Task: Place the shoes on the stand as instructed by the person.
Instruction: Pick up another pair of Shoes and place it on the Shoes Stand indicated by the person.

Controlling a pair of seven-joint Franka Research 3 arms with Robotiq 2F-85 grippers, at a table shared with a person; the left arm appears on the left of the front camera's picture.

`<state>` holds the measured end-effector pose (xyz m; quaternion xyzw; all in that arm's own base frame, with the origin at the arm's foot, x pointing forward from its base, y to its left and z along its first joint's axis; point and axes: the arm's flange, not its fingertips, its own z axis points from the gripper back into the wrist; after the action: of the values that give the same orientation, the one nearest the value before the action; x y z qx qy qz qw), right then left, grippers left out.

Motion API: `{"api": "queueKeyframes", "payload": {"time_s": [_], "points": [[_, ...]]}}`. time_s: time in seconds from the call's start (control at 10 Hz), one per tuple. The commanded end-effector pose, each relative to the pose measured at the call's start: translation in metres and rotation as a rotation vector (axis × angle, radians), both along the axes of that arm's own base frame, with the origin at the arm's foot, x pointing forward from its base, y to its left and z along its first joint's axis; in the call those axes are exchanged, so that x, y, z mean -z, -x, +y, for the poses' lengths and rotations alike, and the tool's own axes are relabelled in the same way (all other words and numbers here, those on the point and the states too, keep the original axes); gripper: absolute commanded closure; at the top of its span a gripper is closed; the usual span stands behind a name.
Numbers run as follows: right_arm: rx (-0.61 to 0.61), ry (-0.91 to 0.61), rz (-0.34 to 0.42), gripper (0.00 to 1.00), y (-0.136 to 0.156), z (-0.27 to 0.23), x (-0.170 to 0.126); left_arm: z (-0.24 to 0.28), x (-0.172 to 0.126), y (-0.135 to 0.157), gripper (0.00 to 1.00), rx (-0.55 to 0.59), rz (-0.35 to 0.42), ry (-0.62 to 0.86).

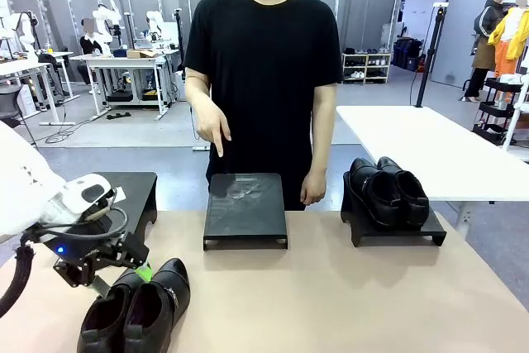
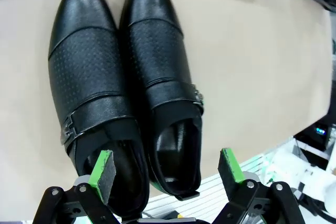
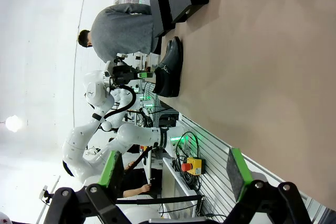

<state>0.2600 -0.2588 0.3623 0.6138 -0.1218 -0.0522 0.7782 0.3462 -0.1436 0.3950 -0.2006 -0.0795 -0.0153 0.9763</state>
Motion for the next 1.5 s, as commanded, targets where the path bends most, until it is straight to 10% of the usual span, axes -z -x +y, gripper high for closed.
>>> {"api": "queueKeyframes", "payload": {"time_s": [0.0, 0.7, 1.1, 1.4], "points": [[-0.005, 0.004, 0.008, 0.00, 0.002, 0.000, -0.004, 0.001, 0.015, 0.015, 0.00, -0.078, 0.022, -0.092], [-0.005, 0.004, 0.008, 0.00, 0.002, 0.000, -0.004, -0.008, 0.054, 0.020, 0.00, -0.123, 0.052, -0.168], [-0.005, 0.004, 0.008, 0.00, 0.002, 0.000, -0.004, -0.013, 0.065, 0.023, 1.00, -0.106, 0.085, -0.189], [-0.005, 0.004, 0.008, 0.00, 0.002, 0.000, -0.004, -0.016, 0.068, 0.026, 0.96, -0.091, 0.096, -0.204]]}}
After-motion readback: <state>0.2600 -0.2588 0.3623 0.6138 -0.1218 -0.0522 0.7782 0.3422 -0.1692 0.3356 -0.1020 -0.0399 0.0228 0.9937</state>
